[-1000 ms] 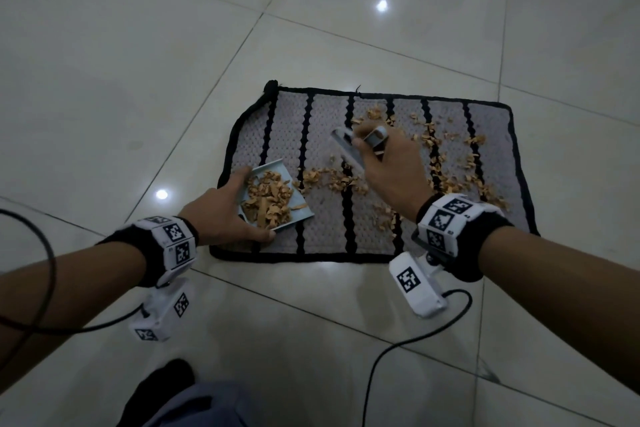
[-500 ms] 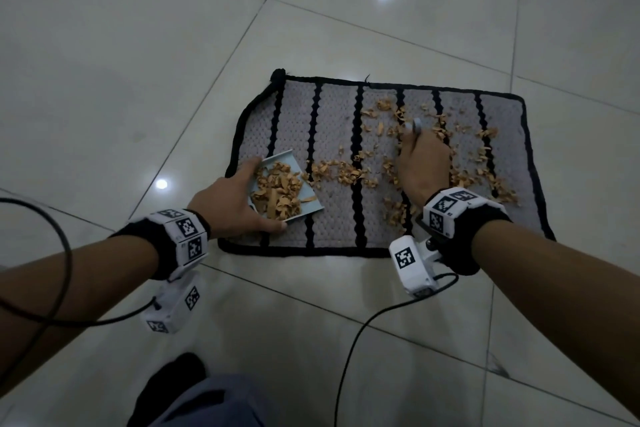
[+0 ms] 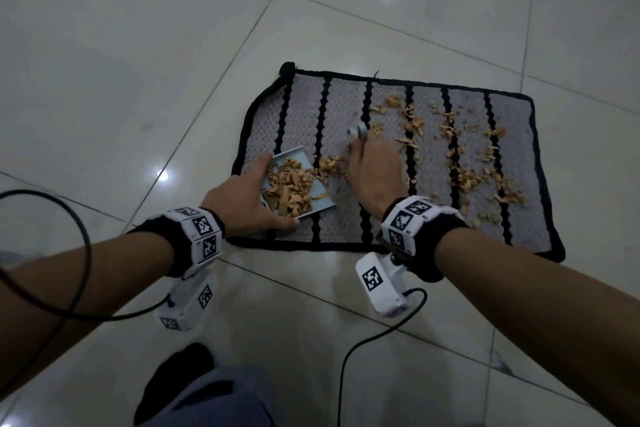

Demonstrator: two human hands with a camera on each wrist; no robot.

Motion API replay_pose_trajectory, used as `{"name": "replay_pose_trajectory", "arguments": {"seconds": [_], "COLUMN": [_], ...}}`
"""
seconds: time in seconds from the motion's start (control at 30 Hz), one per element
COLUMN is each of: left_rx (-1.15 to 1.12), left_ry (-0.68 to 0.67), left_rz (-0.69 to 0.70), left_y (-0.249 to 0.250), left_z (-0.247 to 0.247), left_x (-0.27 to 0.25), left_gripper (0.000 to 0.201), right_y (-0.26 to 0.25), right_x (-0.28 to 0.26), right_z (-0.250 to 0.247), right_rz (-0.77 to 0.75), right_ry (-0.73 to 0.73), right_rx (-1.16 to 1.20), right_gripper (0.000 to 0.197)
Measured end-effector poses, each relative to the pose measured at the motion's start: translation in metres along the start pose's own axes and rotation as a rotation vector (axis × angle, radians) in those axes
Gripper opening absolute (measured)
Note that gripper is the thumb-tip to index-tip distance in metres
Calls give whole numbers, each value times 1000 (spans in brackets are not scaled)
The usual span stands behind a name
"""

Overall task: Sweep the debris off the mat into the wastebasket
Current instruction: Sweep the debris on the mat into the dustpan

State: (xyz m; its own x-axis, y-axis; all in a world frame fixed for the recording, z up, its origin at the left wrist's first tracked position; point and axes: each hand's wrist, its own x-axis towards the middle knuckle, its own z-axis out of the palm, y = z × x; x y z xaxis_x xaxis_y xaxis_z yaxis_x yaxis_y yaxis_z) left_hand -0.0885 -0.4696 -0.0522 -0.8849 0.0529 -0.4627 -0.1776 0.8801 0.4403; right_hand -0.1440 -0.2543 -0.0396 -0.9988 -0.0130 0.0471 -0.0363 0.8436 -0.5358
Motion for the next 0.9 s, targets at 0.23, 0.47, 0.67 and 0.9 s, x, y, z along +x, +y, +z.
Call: {"name": "replay_pose_trajectory", "arguments": {"seconds": [0.23,0.47,0.67,0.9], "left_rx": [0,-35,-56,-92], "left_ry": [-11,-16,-10,2], "left_rz": [-9,-16,-9,55], "left_y": [-1,0,1,5], "left_z": [1,5,7,9], "left_x": [1,-1,-1,0], "left_gripper": [129,129,127,126], "right_y": [-22,-37,-37,-34], "right_x": [-11,-22,-26,-23], "right_z": [8,5,2,0], "right_rz": [-109,-115,-104,-134], "right_ry": [-76,-86,-114,-111], "right_rx": [96,183,172,191], "right_gripper": [30,29,35,32]}}
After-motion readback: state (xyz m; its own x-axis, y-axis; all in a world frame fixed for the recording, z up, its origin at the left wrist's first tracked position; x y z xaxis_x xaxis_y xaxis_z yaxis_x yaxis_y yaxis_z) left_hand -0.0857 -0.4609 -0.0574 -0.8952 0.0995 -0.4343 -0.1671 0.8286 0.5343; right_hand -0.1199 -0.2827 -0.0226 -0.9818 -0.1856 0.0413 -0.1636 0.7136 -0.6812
